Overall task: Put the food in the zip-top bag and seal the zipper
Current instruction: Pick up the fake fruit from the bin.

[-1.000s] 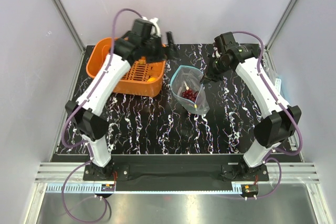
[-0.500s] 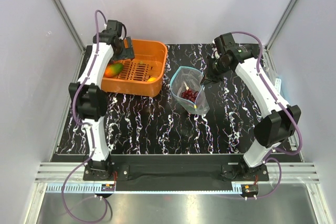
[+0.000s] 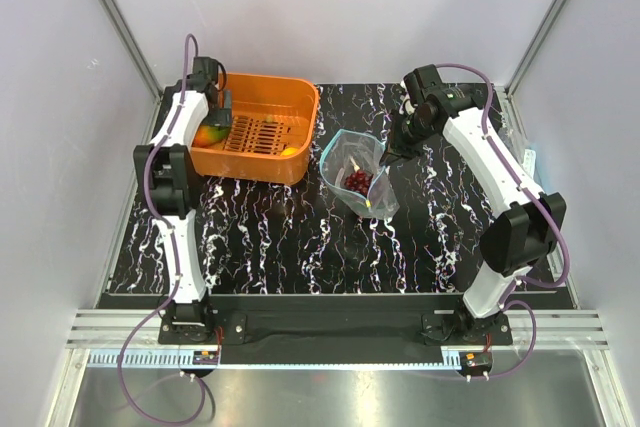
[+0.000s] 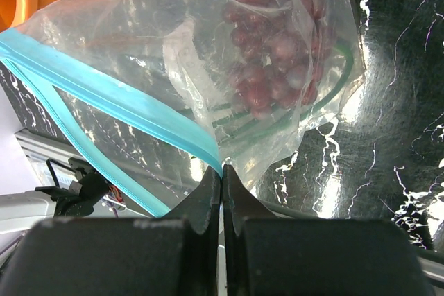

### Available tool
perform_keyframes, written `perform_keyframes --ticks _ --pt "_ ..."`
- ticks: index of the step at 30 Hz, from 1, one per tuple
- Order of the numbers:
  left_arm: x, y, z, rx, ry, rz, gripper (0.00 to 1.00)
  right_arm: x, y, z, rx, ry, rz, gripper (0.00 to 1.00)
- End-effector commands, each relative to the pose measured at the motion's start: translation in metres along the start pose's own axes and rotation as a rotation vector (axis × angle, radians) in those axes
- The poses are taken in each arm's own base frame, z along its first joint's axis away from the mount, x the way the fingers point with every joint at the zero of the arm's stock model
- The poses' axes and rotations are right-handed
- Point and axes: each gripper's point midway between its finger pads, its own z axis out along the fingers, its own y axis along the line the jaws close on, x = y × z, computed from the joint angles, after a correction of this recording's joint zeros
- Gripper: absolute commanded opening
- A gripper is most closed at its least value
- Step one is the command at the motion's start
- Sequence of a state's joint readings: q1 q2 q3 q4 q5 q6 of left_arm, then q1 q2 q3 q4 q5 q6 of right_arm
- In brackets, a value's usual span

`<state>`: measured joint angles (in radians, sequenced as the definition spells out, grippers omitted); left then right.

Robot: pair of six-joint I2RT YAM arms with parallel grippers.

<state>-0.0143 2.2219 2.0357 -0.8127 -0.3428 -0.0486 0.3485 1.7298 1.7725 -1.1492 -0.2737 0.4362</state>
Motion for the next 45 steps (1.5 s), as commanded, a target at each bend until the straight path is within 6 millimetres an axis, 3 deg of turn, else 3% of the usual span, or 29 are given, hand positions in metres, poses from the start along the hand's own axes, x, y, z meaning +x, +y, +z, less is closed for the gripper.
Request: perform_keyframes --ticks 1,5,10,13,14,16,18,23,25,27,31,32,34,44,45 --pt "-0.022 -0.012 0.018 0.061 -0.082 0.051 0.99 -0.005 0.004 -0.007 -0.015 -0.02 -0.017 0.0" --pt "-0.005 -0.039 0.036 0.197 -0.029 0.061 0.99 -0.006 0.001 -0.009 0.007 -0.019 -0.012 0.0" --pt "0.016 -0.056 0.04 0.281 0.043 0.049 0.97 -0.007 -0.001 -0.011 0.025 -0.018 -0.013 0.0" --pt "0.021 -0.054 0.037 0.274 0.049 0.049 0.8 -0.009 0.0 -0.011 0.02 -0.021 -0.015 0.0" --pt "0.017 -0.054 0.03 0.276 0.036 0.008 0.65 -0.009 0.001 -0.011 0.018 -0.021 -0.014 0.0" --pt "0.015 -0.055 0.026 0.288 0.017 -0.016 0.54 -0.009 0.001 -0.01 0.016 -0.019 -0.012 0.0" --pt "0.01 -0.057 0.01 0.318 -0.013 -0.045 0.48 -0.008 0.001 -0.009 0.013 -0.014 -0.013 0.0" --pt "-0.025 -0.065 -0.036 0.405 -0.178 -0.087 0.36 -0.006 0.001 -0.011 0.011 -0.014 -0.021 0.0" --pt "-0.031 -0.069 -0.046 0.422 -0.211 -0.09 0.34 -0.006 0.0 -0.012 0.012 -0.016 -0.025 0.0" --pt "-0.04 -0.072 -0.057 0.441 -0.24 -0.091 0.37 -0.005 0.001 -0.013 0.009 -0.018 -0.028 0.0" --pt "-0.046 -0.068 -0.056 0.397 -0.219 -0.116 0.91 -0.003 0.0 -0.012 0.011 -0.014 -0.035 0.0" --pt "-0.044 -0.07 -0.048 0.386 -0.2 -0.116 0.95 -0.003 -0.001 -0.012 0.013 -0.012 -0.033 0.0" --pt "-0.051 -0.071 -0.049 0.387 -0.203 -0.125 0.99 -0.003 -0.001 -0.012 0.013 -0.01 -0.035 0.0" --pt "-0.066 -0.062 -0.006 0.271 -0.221 -0.106 0.99 -0.005 -0.004 -0.01 0.032 -0.008 -0.032 0.0" --pt "-0.075 -0.058 -0.008 0.268 -0.235 -0.113 0.99 -0.006 -0.004 -0.009 0.034 -0.008 -0.034 0.0"
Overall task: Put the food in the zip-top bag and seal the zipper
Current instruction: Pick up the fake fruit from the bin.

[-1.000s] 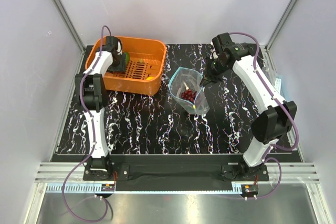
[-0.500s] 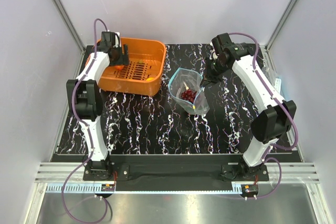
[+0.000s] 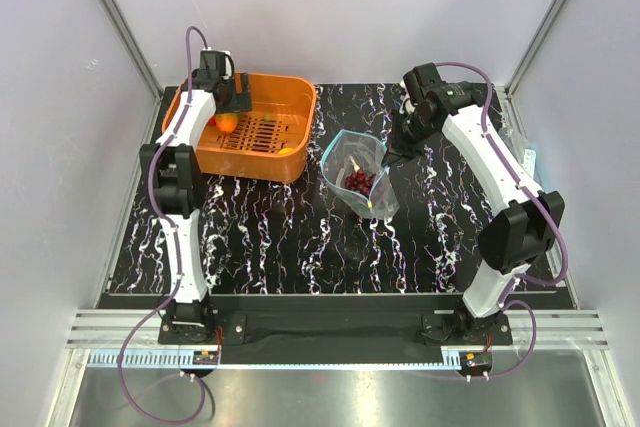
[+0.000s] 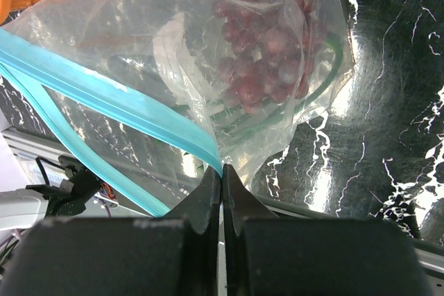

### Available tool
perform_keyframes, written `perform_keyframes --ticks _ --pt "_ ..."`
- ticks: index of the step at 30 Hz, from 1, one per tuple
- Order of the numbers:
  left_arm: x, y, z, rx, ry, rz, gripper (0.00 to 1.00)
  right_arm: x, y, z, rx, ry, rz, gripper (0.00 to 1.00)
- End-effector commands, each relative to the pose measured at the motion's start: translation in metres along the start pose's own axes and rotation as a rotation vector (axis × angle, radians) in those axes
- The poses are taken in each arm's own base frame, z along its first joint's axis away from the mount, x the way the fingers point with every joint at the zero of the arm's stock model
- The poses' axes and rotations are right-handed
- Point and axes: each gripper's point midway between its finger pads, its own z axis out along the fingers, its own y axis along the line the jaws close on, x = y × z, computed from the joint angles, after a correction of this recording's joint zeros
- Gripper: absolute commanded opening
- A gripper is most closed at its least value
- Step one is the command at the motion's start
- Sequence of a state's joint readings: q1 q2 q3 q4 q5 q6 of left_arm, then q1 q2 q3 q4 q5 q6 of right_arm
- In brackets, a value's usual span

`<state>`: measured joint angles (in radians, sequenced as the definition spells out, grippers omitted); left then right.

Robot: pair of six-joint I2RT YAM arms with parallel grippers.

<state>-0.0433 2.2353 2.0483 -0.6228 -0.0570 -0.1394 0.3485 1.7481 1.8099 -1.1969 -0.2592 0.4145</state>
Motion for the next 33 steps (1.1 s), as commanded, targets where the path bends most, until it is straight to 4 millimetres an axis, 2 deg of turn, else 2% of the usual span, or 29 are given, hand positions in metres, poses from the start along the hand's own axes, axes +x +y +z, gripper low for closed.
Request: perform_keyframes --ticks 1,2,4,5,6,7,11,13,18,20,22,24,25,27,28,29,30,31,32,33 --pt "-0.031 0.012 0.005 -0.048 -0.073 0.008 0.99 -0.006 -0.002 -0.007 0.012 -0.024 -0.015 0.0" --pt "-0.025 0.012 0.015 -0.043 -0.057 0.011 0.99 -0.004 -0.002 -0.006 0.013 -0.018 -0.015 0.0" --pt "-0.031 0.011 0.02 -0.032 -0.075 0.011 0.99 -0.004 -0.003 -0.006 0.019 -0.014 -0.008 0.0" --pt "-0.025 0.008 0.029 -0.01 -0.057 0.018 0.95 -0.004 -0.003 -0.006 0.019 -0.016 -0.008 0.0" --pt "-0.025 0.006 0.032 0.002 -0.056 0.021 0.9 -0.004 -0.004 -0.005 0.022 -0.011 -0.006 0.0" --pt "-0.021 0.003 0.035 0.01 -0.044 0.02 0.78 -0.004 -0.004 -0.004 0.024 -0.008 -0.006 0.0" --pt "-0.016 0.001 0.031 0.025 -0.028 0.013 0.6 -0.007 -0.002 -0.003 0.021 -0.007 0.005 0.0" --pt "-0.014 0.002 0.026 0.025 -0.025 0.009 0.6 -0.008 0.0 -0.003 0.016 -0.009 0.012 0.0" --pt "-0.001 -0.005 0.027 0.064 0.018 0.001 0.77 -0.007 0.001 -0.001 0.005 -0.004 0.016 0.0" --pt "0.01 -0.005 0.033 0.059 0.057 -0.01 0.79 -0.006 0.001 -0.002 0.003 -0.005 0.016 0.0" --pt "0.016 -0.003 0.031 0.041 0.081 -0.017 0.77 -0.005 0.001 -0.004 0.002 -0.011 0.014 0.0" --pt "0.015 -0.003 0.026 0.043 0.066 -0.016 0.63 -0.005 0.001 -0.008 0.005 -0.024 0.01 0.0" --pt "-0.001 -0.005 0.009 0.052 0.012 -0.02 0.56 -0.005 0.001 -0.01 0.006 -0.029 0.007 0.0" --pt "-0.009 -0.007 -0.001 0.066 -0.051 -0.023 0.52 -0.004 0.0 -0.013 0.005 -0.037 0.006 0.0" --pt "-0.028 -0.01 -0.023 0.085 -0.113 -0.033 0.51 -0.003 0.001 -0.014 0.002 -0.039 0.005 0.0" --pt "-0.026 -0.015 -0.028 0.112 -0.116 -0.036 0.5 -0.002 0.001 -0.015 -0.001 -0.039 0.006 0.0" --pt "-0.038 -0.022 -0.039 0.141 -0.159 -0.039 0.5 -0.002 0.001 -0.015 -0.003 -0.04 0.009 0.0" --pt "-0.05 -0.033 -0.061 0.197 -0.198 -0.047 0.5 -0.002 0.001 -0.014 -0.006 -0.04 0.008 0.0" --pt "-0.045 -0.042 -0.067 0.228 -0.195 -0.049 0.5 -0.002 0.002 -0.016 -0.012 -0.047 0.01 0.0" --pt "-0.051 -0.048 -0.077 0.252 -0.227 -0.056 0.5 -0.002 0.003 -0.016 -0.015 -0.05 0.011 0.0"
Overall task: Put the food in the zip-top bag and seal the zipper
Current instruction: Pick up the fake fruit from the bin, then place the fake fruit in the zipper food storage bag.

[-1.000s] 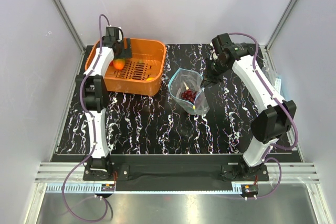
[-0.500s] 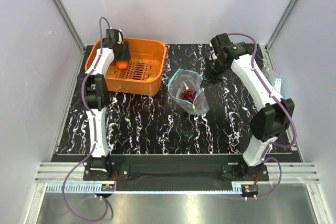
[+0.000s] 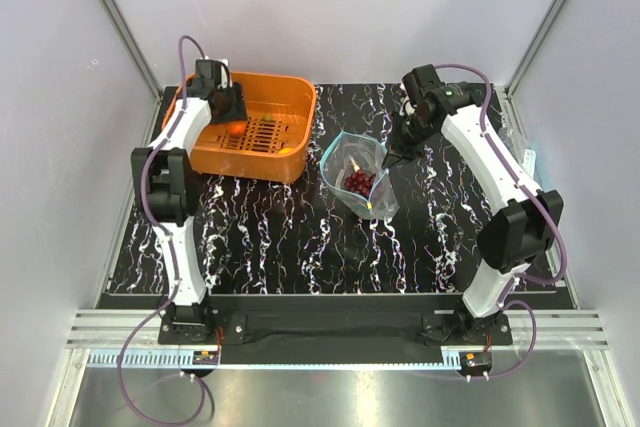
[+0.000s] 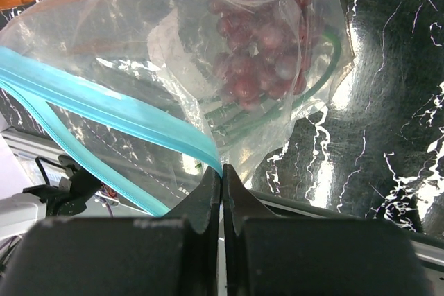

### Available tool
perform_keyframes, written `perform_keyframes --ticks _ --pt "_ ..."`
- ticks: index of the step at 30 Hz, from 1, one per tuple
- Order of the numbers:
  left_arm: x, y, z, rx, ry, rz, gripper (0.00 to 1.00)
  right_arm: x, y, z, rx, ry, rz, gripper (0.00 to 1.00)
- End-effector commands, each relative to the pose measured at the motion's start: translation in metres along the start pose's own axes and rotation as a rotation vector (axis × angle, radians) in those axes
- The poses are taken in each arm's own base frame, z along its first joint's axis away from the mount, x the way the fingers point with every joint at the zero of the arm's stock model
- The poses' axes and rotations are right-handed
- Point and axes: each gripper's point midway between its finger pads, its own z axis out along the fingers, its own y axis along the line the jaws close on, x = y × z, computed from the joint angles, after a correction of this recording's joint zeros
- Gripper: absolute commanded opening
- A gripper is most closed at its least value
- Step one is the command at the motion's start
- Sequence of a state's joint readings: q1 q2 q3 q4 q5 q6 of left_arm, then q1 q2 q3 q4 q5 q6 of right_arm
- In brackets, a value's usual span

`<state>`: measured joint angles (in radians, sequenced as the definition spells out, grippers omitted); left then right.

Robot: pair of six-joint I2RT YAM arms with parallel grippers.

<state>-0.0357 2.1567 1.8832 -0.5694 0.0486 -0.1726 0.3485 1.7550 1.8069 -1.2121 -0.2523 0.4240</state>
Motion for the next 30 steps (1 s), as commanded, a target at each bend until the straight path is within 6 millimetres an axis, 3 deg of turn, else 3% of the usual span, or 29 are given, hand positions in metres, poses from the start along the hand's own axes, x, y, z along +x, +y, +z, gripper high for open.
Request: perform_keyframes --ticks 1,2,3,4,9,10,12,14,18,19,25,26,30 --pt "-0.084 -0.056 -0.094 0.197 -0.318 -0.013 0.5 -0.005 0.007 -0.02 -0.035 -0.071 0.0 0.0" --pt "-0.071 -0.069 -0.097 0.236 -0.301 -0.006 0.5 -0.006 0.008 -0.021 -0.038 -0.079 -0.002 0.0" --pt "-0.075 -0.077 -0.108 0.257 -0.337 -0.001 0.5 -0.006 0.008 -0.021 -0.038 -0.081 0.002 0.0" --pt "-0.081 -0.086 -0.132 0.281 -0.378 0.001 0.51 -0.007 0.008 -0.022 -0.037 -0.085 0.0 0.0" --pt "-0.067 -0.145 -0.192 0.46 -0.432 0.062 0.52 -0.009 0.009 -0.029 -0.036 -0.108 0.001 0.0" --pt "-0.068 -0.154 -0.214 0.494 -0.459 0.058 0.52 -0.008 0.009 -0.03 -0.038 -0.111 0.0 0.0" --pt "-0.052 -0.179 -0.232 0.563 -0.453 0.07 0.52 -0.009 0.009 -0.031 -0.036 -0.12 0.009 0.0" --pt "-0.04 -0.204 -0.269 0.655 -0.468 0.054 0.52 -0.009 0.009 -0.033 -0.036 -0.128 0.011 0.0" --pt "-0.006 -0.248 -0.303 0.795 -0.436 0.092 0.52 -0.011 0.009 -0.033 -0.036 -0.136 0.02 0.0" --pt "0.009 -0.263 -0.31 0.837 -0.402 0.112 0.52 -0.012 0.01 -0.032 -0.043 -0.137 0.019 0.0" --pt "0.062 -0.296 -0.324 0.946 -0.216 0.131 0.53 -0.016 0.016 -0.037 -0.063 -0.149 0.014 0.0" --pt "0.076 -0.302 -0.325 0.955 -0.181 0.15 0.53 -0.017 0.017 -0.037 -0.069 -0.151 0.014 0.0" --pt "0.099 -0.32 -0.318 0.98 -0.087 0.175 0.53 -0.014 0.017 -0.038 -0.075 -0.151 0.008 0.0"
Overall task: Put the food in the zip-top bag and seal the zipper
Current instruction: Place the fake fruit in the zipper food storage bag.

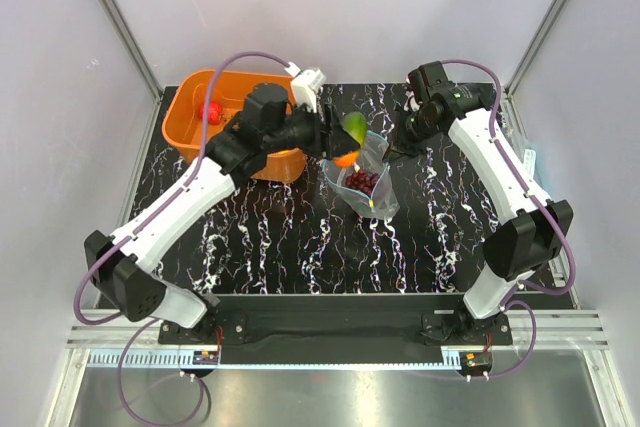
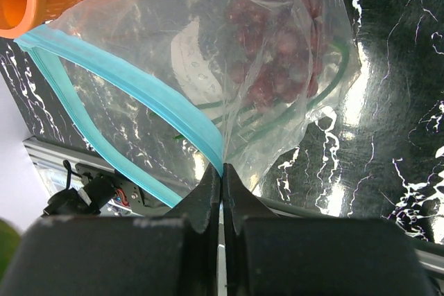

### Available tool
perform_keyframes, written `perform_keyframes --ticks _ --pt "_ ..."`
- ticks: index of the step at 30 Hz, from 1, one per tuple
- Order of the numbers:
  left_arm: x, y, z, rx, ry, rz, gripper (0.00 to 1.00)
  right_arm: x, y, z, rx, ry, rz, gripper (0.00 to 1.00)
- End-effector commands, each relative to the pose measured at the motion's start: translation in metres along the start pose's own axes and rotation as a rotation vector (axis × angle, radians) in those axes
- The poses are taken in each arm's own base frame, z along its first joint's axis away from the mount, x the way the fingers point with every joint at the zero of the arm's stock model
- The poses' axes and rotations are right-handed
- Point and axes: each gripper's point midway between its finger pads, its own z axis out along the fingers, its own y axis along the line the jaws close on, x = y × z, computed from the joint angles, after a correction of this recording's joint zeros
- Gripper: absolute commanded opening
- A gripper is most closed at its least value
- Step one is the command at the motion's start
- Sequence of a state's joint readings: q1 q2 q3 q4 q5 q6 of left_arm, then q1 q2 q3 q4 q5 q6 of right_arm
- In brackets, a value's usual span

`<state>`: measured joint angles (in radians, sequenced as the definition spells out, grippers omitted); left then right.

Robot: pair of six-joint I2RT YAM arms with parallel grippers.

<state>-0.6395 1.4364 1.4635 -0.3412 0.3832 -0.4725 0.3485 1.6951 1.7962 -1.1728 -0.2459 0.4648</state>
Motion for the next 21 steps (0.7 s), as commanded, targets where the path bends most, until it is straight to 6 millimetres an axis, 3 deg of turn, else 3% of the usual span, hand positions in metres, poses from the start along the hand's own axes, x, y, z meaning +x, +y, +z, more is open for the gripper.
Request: perform_keyframes --ticks 1,6,12,18,21 --pt "0.012 -0.019 0.011 0.072 0.064 -0.025 0.53 -0.009 0.009 -0.02 -0.041 -0.074 -0.008 0.0" --pt "0.041 -0.017 0.034 0.057 0.198 -0.112 0.52 -0.01 0.011 -0.023 -0.045 -0.081 -0.014 0.0" --pt "0.058 -0.005 0.046 0.001 0.283 -0.143 0.55 -0.012 0.013 -0.023 -0.052 -0.082 -0.013 0.0" --pt "0.054 0.011 0.061 -0.076 0.3 -0.184 0.64 -0.011 0.014 -0.022 -0.062 -0.079 -0.014 0.0" --pt "0.044 0.013 0.064 -0.103 0.308 -0.199 0.97 -0.011 0.013 -0.02 -0.056 -0.078 -0.011 0.0"
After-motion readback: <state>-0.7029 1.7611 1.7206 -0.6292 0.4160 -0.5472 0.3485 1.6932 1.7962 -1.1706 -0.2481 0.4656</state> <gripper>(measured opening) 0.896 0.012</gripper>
